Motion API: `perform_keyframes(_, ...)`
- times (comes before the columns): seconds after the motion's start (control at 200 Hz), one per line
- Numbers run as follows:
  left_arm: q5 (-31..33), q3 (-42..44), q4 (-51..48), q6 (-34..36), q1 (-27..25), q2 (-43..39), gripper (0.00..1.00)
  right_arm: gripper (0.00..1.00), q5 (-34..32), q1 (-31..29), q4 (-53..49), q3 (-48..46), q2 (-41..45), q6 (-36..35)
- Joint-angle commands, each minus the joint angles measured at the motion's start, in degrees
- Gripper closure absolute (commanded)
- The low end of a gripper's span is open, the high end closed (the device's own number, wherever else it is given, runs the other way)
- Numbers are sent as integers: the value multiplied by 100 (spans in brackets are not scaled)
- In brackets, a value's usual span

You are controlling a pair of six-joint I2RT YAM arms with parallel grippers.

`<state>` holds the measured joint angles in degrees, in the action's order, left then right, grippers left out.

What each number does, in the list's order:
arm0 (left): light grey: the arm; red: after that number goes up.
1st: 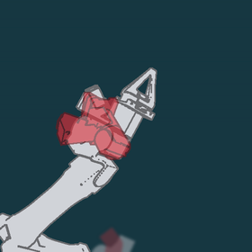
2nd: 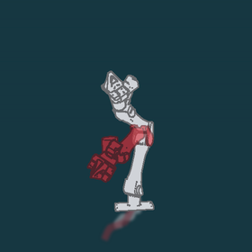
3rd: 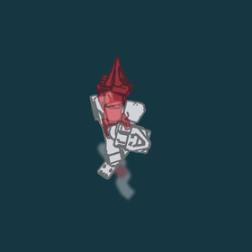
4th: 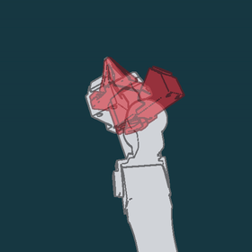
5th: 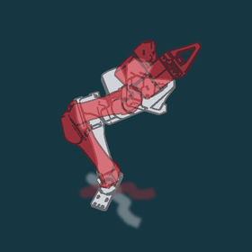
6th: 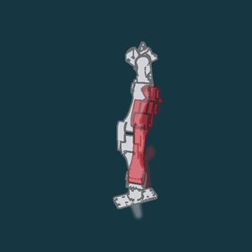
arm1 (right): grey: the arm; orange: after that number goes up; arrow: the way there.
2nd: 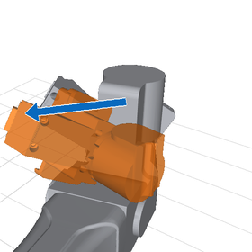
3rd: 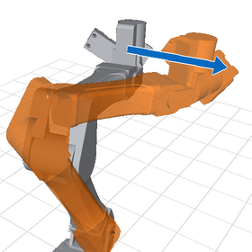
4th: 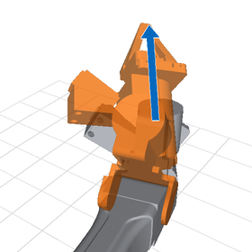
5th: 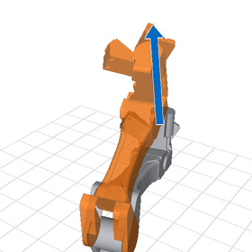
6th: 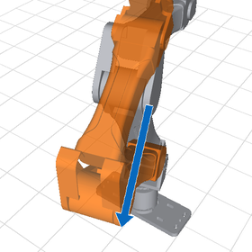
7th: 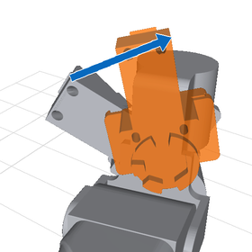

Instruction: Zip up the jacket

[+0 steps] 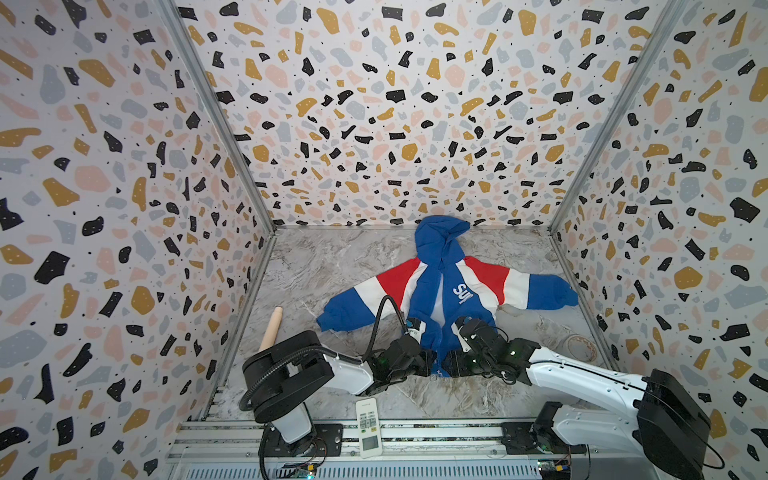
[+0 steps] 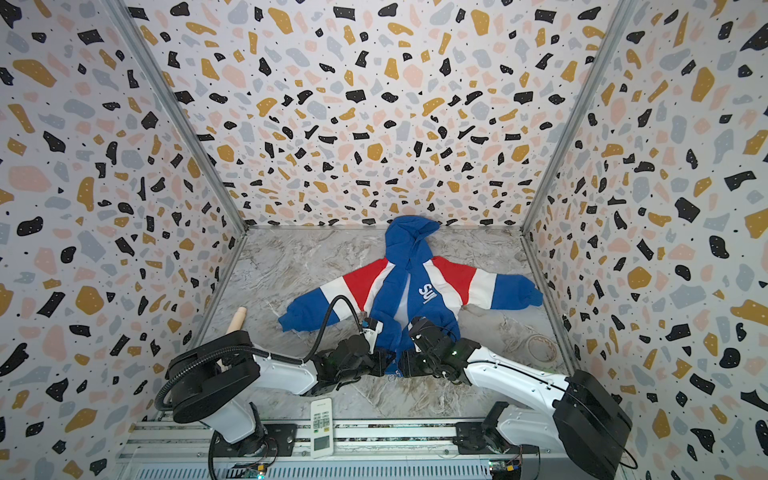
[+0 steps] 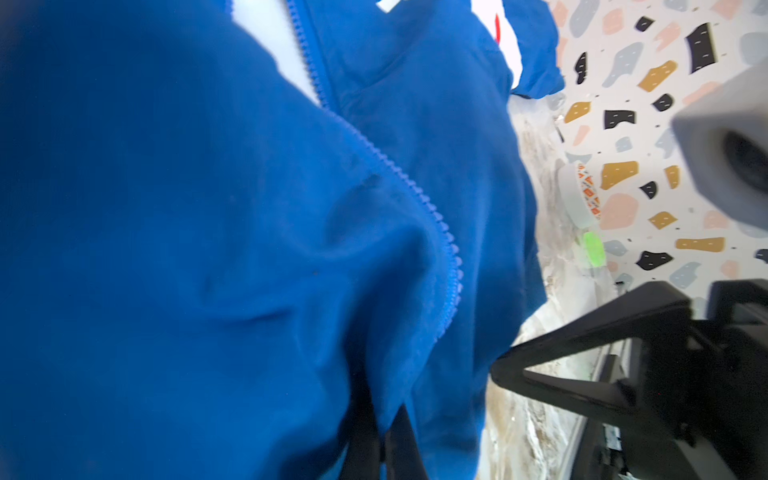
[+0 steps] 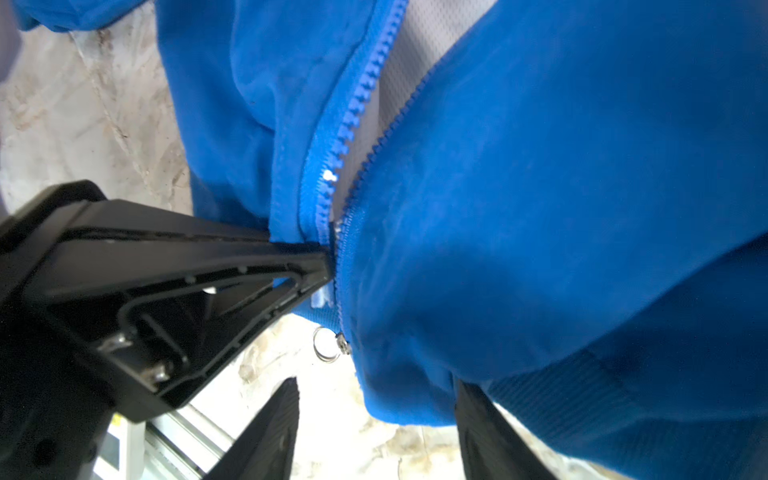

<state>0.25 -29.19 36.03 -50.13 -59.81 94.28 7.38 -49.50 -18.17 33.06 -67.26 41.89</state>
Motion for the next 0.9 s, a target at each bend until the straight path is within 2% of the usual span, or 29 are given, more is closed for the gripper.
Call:
perform_keyframes(0.0, 255, -131, -215, 146, -14, -23, 100, 38, -123, 15, -239, 192, -41, -84)
perform_keyframes(0.145, 234, -140, -304, 203, -13, -43, 100, 39, -157, 12, -217, 186, -115, -93)
perform_keyframes(0.38, -145, -74, 214, -19, -22, 49, 100, 39, -79, 11, -75, 167, -259, -89)
perform_keyframes(0.736, -104, 21, 37, -19, -23, -285, 100, 39, -150, 53, -160, 171, -184, -32)
perform_keyframes(0.896, -178, -24, 119, -21, -32, -179, 100, 38, -123, 80, -102, 132, -230, -32)
